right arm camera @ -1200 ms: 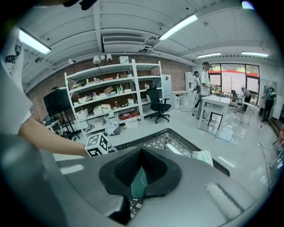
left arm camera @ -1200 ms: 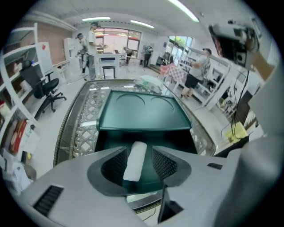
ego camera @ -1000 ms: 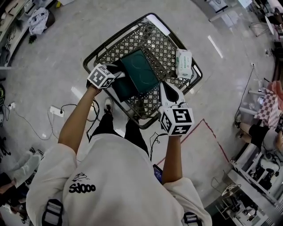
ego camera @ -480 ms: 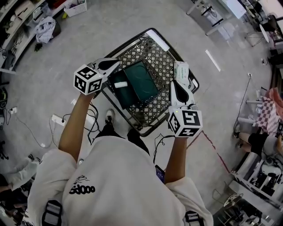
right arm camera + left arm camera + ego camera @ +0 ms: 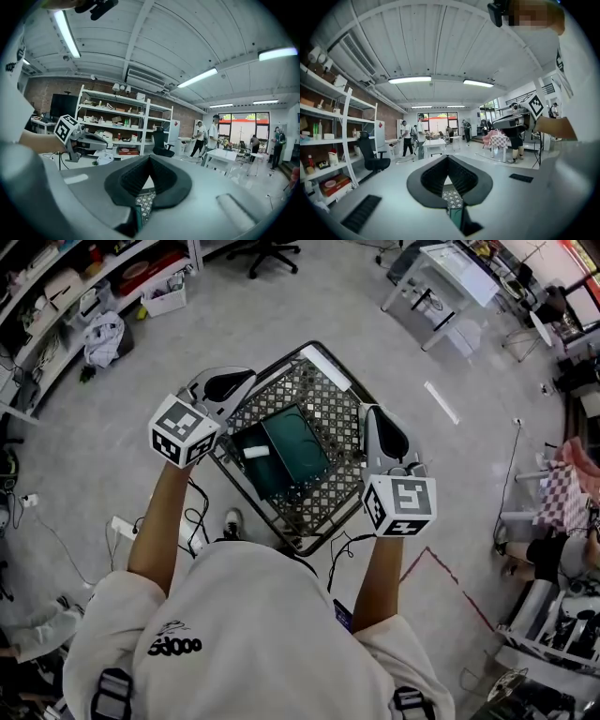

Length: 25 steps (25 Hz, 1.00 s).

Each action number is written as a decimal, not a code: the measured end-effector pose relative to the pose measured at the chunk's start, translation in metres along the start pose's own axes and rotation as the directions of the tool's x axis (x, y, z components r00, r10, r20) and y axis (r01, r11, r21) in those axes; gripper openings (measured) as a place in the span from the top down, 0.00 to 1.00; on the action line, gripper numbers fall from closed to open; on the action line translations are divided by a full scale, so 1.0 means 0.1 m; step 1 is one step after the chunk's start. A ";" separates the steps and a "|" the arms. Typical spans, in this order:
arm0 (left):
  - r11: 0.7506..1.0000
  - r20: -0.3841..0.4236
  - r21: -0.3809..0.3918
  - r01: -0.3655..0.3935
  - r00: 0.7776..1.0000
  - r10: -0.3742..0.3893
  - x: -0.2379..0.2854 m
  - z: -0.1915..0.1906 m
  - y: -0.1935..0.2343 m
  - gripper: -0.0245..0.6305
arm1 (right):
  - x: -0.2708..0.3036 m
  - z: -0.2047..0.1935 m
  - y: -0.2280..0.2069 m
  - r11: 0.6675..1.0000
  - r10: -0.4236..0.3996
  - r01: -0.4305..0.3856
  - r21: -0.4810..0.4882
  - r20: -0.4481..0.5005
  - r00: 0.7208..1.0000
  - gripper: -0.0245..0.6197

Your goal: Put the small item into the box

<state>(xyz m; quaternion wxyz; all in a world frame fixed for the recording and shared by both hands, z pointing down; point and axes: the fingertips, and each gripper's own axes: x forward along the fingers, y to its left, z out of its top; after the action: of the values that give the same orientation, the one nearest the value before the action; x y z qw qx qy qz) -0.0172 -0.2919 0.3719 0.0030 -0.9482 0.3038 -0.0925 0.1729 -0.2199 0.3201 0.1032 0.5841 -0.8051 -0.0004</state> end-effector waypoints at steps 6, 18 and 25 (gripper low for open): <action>0.997 0.039 0.066 -0.027 0.999 0.024 -0.12 0.34 -0.07 0.95 | -0.05 0.24 -0.01 0.999 -0.001 0.002 -0.037 0.042 0.999 0.95; 0.983 0.066 0.175 -0.052 0.997 0.041 -0.25 0.68 -0.22 0.95 | -0.13 0.43 0.02 0.998 0.004 0.001 -0.063 0.069 0.998 0.95; 0.985 0.064 0.165 -0.051 0.997 0.041 -0.27 0.64 -0.24 0.95 | -0.13 0.42 0.04 0.997 -0.001 0.005 -0.073 0.057 0.998 0.95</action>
<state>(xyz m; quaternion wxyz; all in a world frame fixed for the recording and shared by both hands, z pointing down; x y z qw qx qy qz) -0.0136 -0.2605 0.3056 0.0934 -0.9398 0.3164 -0.0890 0.1663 -0.2112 0.2770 0.1016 0.5808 -0.8063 -0.0467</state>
